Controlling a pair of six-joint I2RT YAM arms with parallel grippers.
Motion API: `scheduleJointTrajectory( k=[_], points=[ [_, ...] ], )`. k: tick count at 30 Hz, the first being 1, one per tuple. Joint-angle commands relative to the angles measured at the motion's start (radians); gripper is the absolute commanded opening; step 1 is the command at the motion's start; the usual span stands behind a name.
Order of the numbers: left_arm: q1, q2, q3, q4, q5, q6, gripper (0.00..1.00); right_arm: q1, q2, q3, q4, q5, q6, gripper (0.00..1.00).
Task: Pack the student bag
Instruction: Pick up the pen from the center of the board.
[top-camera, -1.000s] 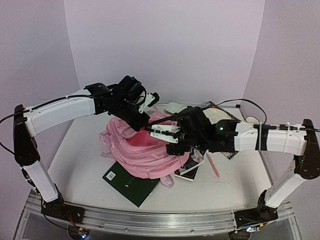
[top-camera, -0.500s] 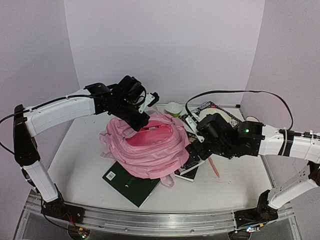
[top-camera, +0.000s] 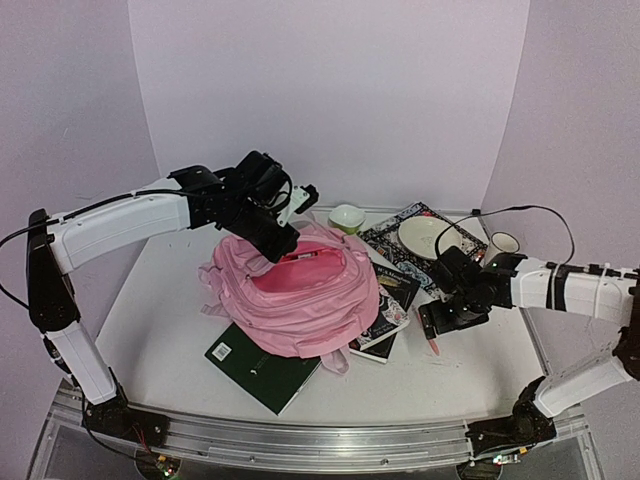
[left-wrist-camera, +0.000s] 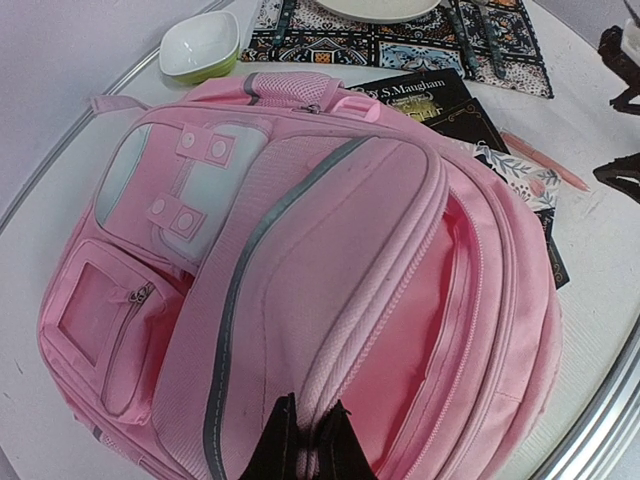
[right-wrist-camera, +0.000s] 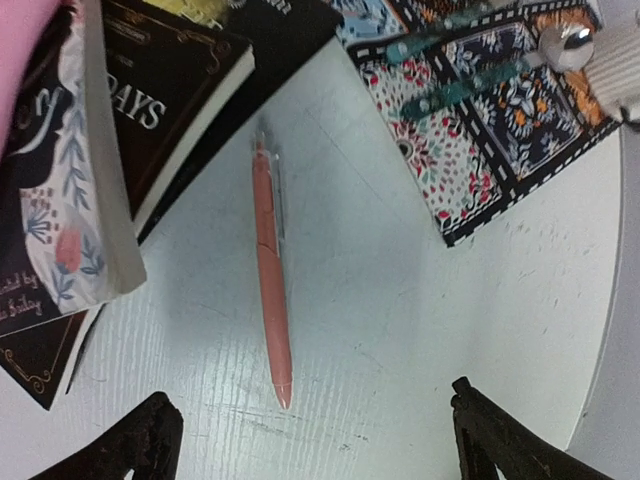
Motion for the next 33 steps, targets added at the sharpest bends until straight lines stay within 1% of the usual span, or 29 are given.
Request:
scheduleJointTrajectory(
  k=[1,3,4,6,10,14,18,28,33],
  points=[
    [0.000,-0.044,0.040,0.108,0.036,-0.015,0.00,-0.050,0.075,-0.024,-0.030,-0.108,0.012,0.90],
    [0.000,-0.045,0.040,0.108,0.039,-0.037,0.00,-0.071,0.106,-0.028,-0.014,-0.127,0.002,0.84],
    [0.000,-0.047,0.040,0.109,0.042,-0.043,0.00,-0.077,0.117,-0.028,-0.008,-0.137,-0.002,0.77],
    [0.000,-0.047,0.037,0.108,0.044,-0.046,0.00,-0.093,0.142,-0.029,0.011,-0.157,-0.012,0.70],
    [0.000,-0.046,0.030,0.108,0.053,-0.048,0.00,-0.122,0.203,-0.019,0.054,-0.217,-0.030,0.59],
    [0.000,-0.047,0.028,0.108,0.061,-0.049,0.00,-0.136,0.280,0.011,0.074,-0.248,-0.039,0.56],
    [0.000,-0.055,0.024,0.107,0.062,-0.047,0.00,-0.158,0.340,0.038,0.096,-0.268,-0.038,0.46],
    [0.000,-0.056,0.017,0.107,0.079,-0.038,0.00,-0.207,0.466,0.101,0.113,-0.279,-0.043,0.43],
    [0.000,-0.056,0.015,0.107,0.078,-0.039,0.00,-0.217,0.498,0.130,0.117,-0.280,-0.036,0.29]
  ],
)
